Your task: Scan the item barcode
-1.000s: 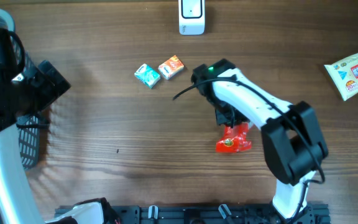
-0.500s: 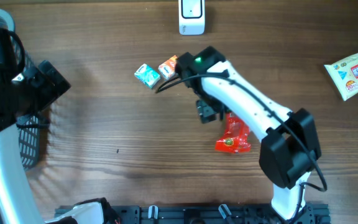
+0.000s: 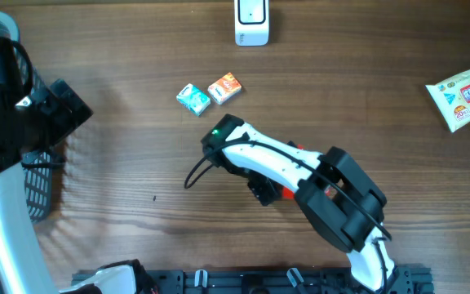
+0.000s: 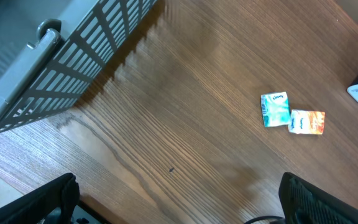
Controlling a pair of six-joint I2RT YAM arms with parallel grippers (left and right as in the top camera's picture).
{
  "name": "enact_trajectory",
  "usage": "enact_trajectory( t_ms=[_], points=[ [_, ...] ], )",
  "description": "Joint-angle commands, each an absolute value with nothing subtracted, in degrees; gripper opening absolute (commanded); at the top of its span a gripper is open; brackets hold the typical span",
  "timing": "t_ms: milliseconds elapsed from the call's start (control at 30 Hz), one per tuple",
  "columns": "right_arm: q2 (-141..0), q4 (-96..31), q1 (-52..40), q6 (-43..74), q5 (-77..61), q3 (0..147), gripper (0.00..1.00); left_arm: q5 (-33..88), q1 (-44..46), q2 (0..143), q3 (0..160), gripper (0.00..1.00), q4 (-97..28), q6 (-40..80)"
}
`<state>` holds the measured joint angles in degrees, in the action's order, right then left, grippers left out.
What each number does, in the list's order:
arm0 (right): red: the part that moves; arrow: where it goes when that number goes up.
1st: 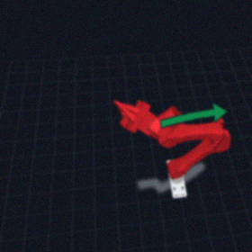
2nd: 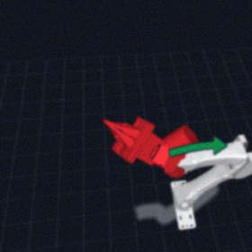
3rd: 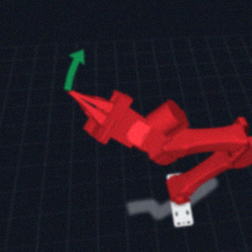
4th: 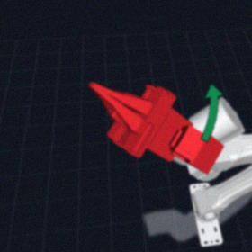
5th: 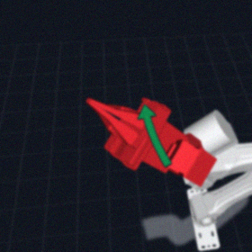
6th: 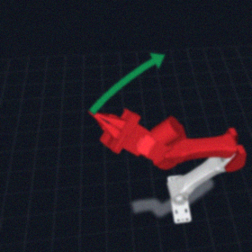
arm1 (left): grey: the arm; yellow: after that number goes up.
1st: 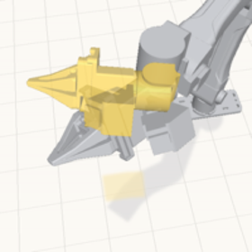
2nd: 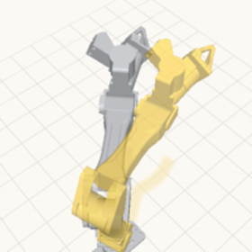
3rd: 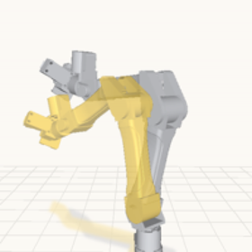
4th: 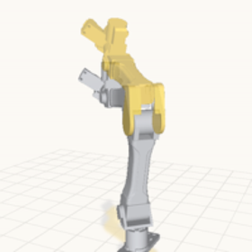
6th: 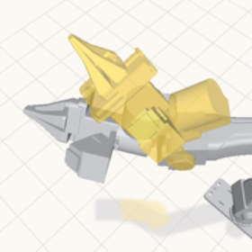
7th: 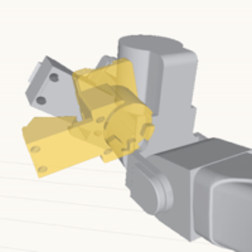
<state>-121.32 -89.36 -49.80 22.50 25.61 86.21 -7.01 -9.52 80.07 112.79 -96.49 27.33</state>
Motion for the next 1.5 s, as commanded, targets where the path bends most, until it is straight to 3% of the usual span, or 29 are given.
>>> enact_trajectory(
  t_ms=[0,900,933,967,1033,1200,1467],
  points=[
    [-123.5,-87.8,-48.8,23.9,28.9,85.4,1.00,-6.9,-10.0,80.0,113.1,1.00,-96.5,27.5],
    [-123.7,-80.4,-40.7,22.7,26.5,79.2,1.00,-6.9,-10.0,80.0,113.1,1.00,-96.5,27.5],
    [-123.7,-80.3,-40.7,23.0,26.5,79.2,0.98,-6.9,-10.0,80.0,113.1,1.00,-96.5,27.5],
    [-123.7,-80.4,-40.7,22.9,26.5,79.2,0.84,-6.9,-10.0,80.0,113.1,1.00,-96.5,27.5],
    [-123.7,-80.8,-40.7,23.1,26.5,79.2,0.68,-6.9,-10.0,80.0,113.1,1.00,-96.5,27.5],
    [-123.7,-82.6,-40.7,23.1,26.6,79.5,0.60,-6.9,-10.0,80.0,113.1,1.00,-96.5,27.5],
    [-123.7,-86.0,-40.7,23.1,26.6,83.6,0.27,-6.9,-10.0,80.0,113.1,1.00,-96.5,27.5]
  ],
)
